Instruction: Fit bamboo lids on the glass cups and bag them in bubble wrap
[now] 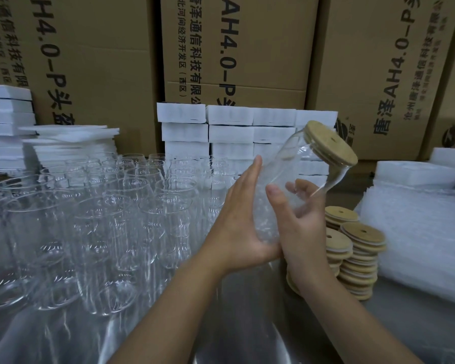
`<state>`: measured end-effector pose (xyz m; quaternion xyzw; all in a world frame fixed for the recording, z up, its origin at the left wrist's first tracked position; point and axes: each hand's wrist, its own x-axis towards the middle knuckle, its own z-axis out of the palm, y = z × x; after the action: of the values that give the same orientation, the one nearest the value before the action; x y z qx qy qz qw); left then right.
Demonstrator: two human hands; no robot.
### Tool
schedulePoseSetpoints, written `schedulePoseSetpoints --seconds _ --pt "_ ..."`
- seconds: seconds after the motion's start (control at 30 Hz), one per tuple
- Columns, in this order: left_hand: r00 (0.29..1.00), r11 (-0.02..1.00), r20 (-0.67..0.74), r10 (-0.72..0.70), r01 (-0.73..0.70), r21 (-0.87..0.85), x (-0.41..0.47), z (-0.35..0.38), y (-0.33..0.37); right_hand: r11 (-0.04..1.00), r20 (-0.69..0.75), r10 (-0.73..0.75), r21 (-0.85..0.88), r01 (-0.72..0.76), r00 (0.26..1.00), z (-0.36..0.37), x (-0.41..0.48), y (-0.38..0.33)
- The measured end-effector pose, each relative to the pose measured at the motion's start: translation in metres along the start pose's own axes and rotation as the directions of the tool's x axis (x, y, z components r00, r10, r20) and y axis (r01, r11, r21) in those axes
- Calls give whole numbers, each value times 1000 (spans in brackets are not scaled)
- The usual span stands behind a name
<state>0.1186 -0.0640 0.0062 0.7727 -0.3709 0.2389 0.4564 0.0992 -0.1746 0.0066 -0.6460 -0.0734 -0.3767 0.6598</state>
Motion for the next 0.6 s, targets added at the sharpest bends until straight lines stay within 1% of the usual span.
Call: schedulePoseSetpoints --seconds 0.07,0.13,0.3,0.5,0.6 --pt "1000 999 12 3 -3 36 0 0 -3 1000 9 9 -20 -9 1000 0 0 1" --pt "999 999 -31 -22 22 24 1 2 -3 1000 18 22 -19 -21 1000 0 0 3" --pt "972 990 -195 -132 121 -71 1 5 2 993 89 -39 -107 48 995 2 -2 2" --pt "911 966 -364 -194 113 -233 0 7 3 989 199 -28 -138 56 980 3 -5 -1" --pt "876 956 -435 -209 90 -278 0 7 3 1000 229 21 10 -24 973 4 -6 -1"
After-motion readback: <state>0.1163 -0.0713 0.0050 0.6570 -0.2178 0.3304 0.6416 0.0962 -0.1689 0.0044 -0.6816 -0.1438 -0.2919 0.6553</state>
